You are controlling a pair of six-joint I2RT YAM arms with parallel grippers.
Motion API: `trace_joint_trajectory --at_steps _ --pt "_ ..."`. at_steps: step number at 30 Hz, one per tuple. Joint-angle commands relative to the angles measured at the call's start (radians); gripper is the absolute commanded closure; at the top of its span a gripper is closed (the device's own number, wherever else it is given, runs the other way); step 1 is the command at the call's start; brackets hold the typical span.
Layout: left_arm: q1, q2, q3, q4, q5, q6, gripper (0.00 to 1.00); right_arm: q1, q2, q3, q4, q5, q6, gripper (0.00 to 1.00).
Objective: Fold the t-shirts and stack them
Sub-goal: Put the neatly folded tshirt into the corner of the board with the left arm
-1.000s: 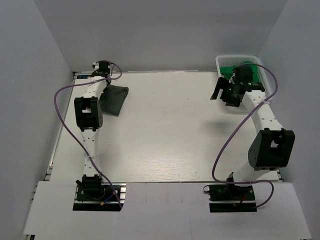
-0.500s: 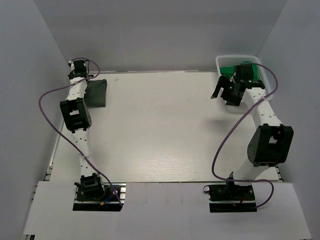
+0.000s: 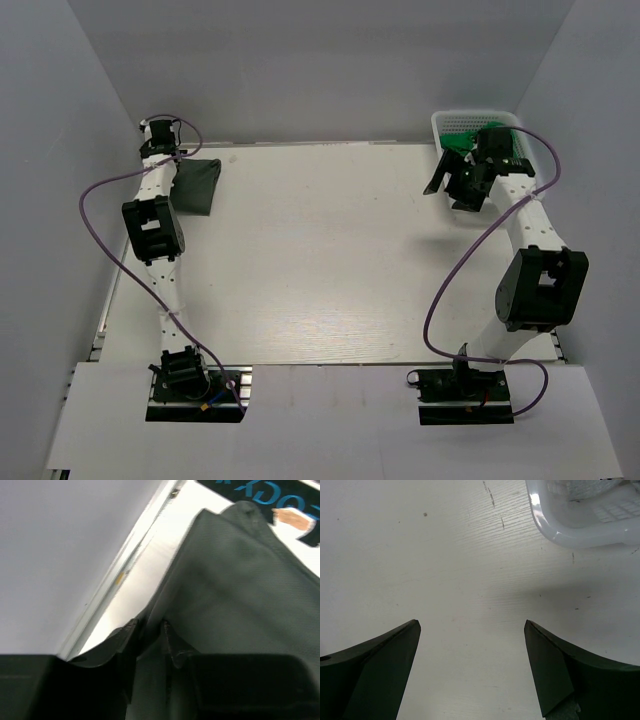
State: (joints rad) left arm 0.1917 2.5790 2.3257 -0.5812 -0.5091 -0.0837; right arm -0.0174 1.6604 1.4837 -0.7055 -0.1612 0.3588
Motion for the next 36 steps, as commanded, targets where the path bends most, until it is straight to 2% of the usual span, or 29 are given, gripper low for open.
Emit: trace_joint_trajectory --at_steps 1,2,4,6,7,10,14,15,18,19,21,22,23,24,25,27,32,36 --pt "0.0 -0.103 0.014 -0.032 -0.101 -0.021 0.64 0.0 -0.014 0.058 0.001 -0.038 -0.001 0.1" --pt "0.011 -0.103 0.014 -0.043 -0.101 -0.031 0.59 -0.001 -0.013 0.058 0.0 -0.04 -0.003 0.1" --pt "0.021 -0.126 0.046 -0.104 -0.12 -0.051 0.37 -0.001 -0.03 0.058 -0.005 -0.044 -0.014 0.1" --pt "0.031 -0.151 0.046 -0.143 -0.131 -0.085 0.35 0.0 -0.039 0.052 -0.005 -0.061 -0.021 0.1" --pt "0.041 -0.166 0.034 -0.155 -0.131 -0.096 0.18 0.0 -0.056 0.052 -0.005 -0.078 -0.024 0.1" --pt "0.041 -0.238 0.008 -0.203 -0.115 -0.136 0.01 0.0 -0.089 0.033 -0.005 -0.112 -0.04 0.1" --pt "0.041 -0.354 -0.024 -0.321 -0.014 -0.229 0.01 0.002 -0.154 -0.016 0.02 -0.144 -0.041 0.1" --pt "0.041 -0.423 -0.04 -0.374 0.041 -0.27 0.01 0.002 -0.189 -0.042 0.029 -0.149 -0.035 0.1" --pt "0.003 -0.569 -0.227 -0.42 0.131 -0.379 0.01 0.002 -0.29 -0.159 0.092 -0.179 -0.014 0.1" --pt "0.003 -0.623 -0.367 -0.434 0.18 -0.408 0.01 0.002 -0.33 -0.184 0.119 -0.185 -0.006 0.1" --pt "-0.021 -0.828 -0.551 -0.399 0.298 -0.439 0.01 0.004 -0.396 -0.297 0.155 -0.19 0.018 0.1" --pt "-0.032 -0.906 -0.751 -0.312 0.331 -0.439 0.01 0.004 -0.443 -0.325 0.167 -0.214 0.02 0.1" --pt "-0.052 -0.987 -0.847 -0.263 0.368 -0.439 0.01 0.002 -0.465 -0.386 0.193 -0.227 0.014 0.1" --pt "-0.052 -1.145 -0.933 -0.215 0.445 -0.43 0.01 0.0 -0.506 -0.436 0.204 -0.239 0.011 0.1" --pt "-0.064 -1.215 -1.065 -0.183 0.478 -0.418 0.01 0.002 -0.539 -0.454 0.201 -0.213 0.011 0.1" --pt "-0.075 -1.392 -1.182 -0.154 0.553 -0.383 0.01 0.002 -0.577 -0.537 0.198 -0.213 0.014 0.1" --pt "-0.075 -1.597 -1.29 -0.153 0.552 -0.314 0.01 -0.001 -0.659 -0.666 0.264 -0.264 0.046 0.1" --pt "-0.075 -1.656 -1.344 -0.118 0.615 -0.314 0.01 0.0 -0.735 -0.737 0.342 -0.29 0.069 0.1"
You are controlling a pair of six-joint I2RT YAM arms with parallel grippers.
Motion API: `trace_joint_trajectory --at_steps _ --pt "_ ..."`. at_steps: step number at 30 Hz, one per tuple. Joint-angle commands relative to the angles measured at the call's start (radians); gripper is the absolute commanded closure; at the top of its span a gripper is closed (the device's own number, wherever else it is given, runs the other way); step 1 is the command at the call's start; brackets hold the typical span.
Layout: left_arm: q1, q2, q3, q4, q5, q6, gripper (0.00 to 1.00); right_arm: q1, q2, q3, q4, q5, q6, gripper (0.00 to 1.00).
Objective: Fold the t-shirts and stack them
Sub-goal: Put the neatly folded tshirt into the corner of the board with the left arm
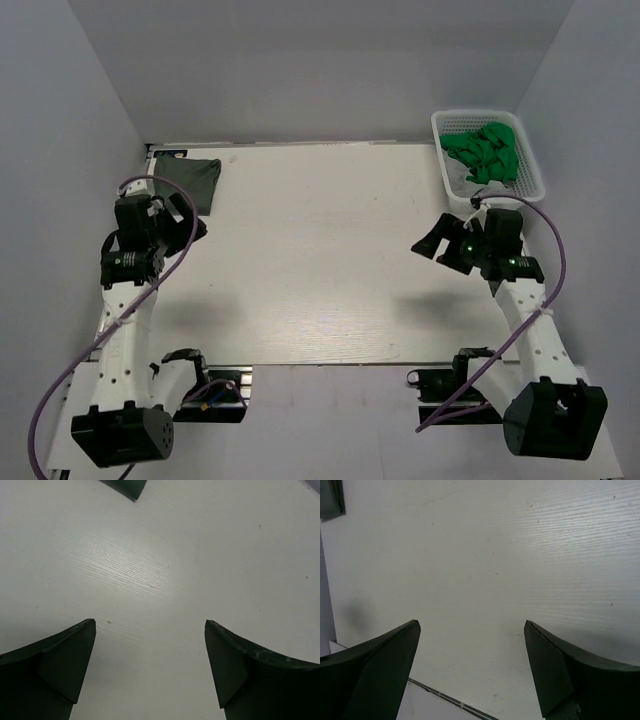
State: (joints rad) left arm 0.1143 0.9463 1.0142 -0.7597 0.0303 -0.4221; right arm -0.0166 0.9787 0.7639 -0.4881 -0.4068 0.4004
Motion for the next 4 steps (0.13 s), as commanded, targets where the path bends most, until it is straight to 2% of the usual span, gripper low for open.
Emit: trace_joint_trajectory --at_steps 1,4 --pt "0.002 -0.032 -0.032 0.06 0.076 0.014 0.01 0.001 -0.072 -0.023 0.137 -0.046 0.026 0.1" --pt "0.002 -0.032 -0.032 0.06 0.066 0.005 0.01 0.001 -0.115 -0.015 0.134 -0.033 0.012 0.1"
